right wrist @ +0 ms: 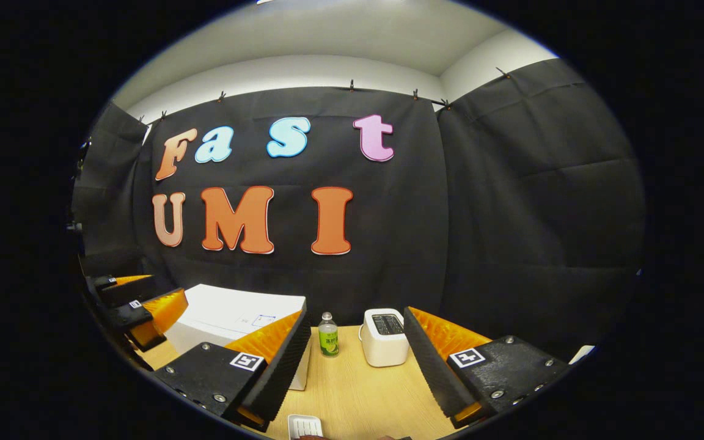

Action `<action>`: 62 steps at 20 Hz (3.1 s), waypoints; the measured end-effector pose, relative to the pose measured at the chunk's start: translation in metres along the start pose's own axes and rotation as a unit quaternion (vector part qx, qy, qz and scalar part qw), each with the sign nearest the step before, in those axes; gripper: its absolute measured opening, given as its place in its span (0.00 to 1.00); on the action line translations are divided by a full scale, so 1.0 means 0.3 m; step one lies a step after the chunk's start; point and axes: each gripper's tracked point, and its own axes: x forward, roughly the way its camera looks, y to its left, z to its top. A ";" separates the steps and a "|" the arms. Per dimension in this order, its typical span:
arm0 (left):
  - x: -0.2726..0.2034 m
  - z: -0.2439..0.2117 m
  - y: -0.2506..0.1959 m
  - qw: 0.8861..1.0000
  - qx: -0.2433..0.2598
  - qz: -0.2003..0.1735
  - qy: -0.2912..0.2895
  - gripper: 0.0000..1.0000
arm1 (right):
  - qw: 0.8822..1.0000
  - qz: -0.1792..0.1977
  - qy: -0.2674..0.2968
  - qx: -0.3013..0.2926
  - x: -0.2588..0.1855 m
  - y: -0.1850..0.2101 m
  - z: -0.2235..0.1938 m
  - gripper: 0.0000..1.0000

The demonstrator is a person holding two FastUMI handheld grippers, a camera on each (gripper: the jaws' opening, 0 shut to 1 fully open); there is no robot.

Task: Open the microwave oven with the left hand, put the food in, and close the microwave oven.

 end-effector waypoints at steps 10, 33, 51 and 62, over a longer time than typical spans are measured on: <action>0.149 -0.509 -0.104 0.993 0.026 -0.014 0.113 1.00 | 0.999 0.008 0.040 -0.016 -0.077 0.015 -0.149 0.95; 0.316 -0.818 -0.097 0.979 0.021 0.028 0.200 0.47 | 0.995 -0.055 0.074 -0.041 -0.138 -0.176 -0.212 0.95; 0.302 -0.818 -0.093 0.976 0.039 0.071 0.203 0.20 | 0.993 0.033 0.094 -0.064 -0.095 -0.144 -0.283 0.93; 0.195 -0.820 -0.084 0.972 0.042 0.111 0.201 0.17 | 0.990 0.082 0.104 -0.054 -0.029 -0.146 -0.346 0.92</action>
